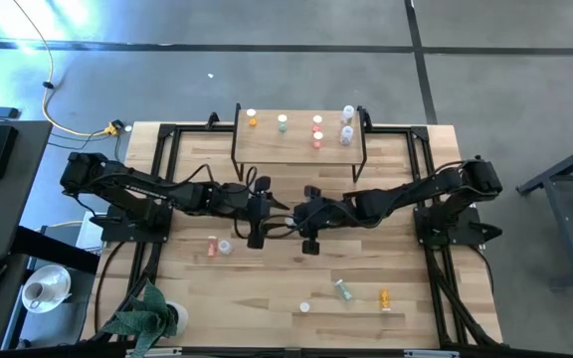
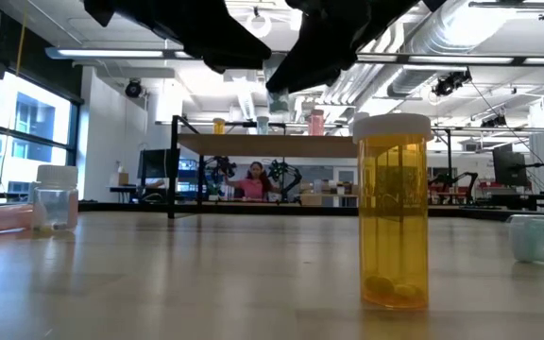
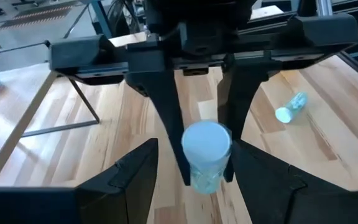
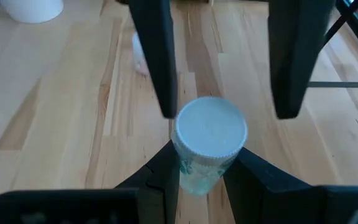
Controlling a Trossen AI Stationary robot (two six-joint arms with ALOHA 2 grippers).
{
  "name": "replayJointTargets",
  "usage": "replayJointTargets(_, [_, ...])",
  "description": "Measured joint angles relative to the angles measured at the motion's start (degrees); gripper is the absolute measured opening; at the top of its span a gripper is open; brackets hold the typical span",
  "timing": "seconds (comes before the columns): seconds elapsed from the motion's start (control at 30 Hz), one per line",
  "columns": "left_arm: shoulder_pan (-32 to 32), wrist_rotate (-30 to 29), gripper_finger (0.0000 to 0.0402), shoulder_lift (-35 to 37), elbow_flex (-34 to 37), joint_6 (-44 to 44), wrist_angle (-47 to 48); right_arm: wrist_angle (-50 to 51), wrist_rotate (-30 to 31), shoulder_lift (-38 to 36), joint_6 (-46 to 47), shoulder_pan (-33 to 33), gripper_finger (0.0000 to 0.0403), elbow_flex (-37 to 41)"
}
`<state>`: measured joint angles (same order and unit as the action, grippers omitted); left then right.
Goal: Pick and place medicine bottles onto shelf by color
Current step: Put the top blue pill bottle on the shelf
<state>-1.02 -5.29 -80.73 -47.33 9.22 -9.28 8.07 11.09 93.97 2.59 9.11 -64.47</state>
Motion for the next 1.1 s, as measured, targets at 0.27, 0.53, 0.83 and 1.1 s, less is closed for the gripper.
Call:
replayJointTargets(0.27, [0.0, 0.1, 0.0193, 0.0, 0.0, 0.49, -0.05, -3.53, 0.72, 0.0, 0.47, -0.14, 0.0092, 0.0])
replayJointTargets(0.53, [-0.02, 0.11, 0.0189, 0.0, 0.0, 0.47, -1.53, -3.47, 0.76, 0.0, 1.9, -0.14, 0.0092, 0.0])
replayJointTargets(0.83, [-0.02, 0.27, 0.0128, 0.0, 0.0, 0.47, -1.27, -3.51, 0.79, 0.0, 1.9, -0.14, 0.0092, 0.0])
replayJointTargets(1.1, [-0.04, 2.15, 0.0108, 0.0, 0.0, 0.47, -1.27, -3.51, 0.74, 0.0, 1.94, -0.12, 0.0092, 0.0])
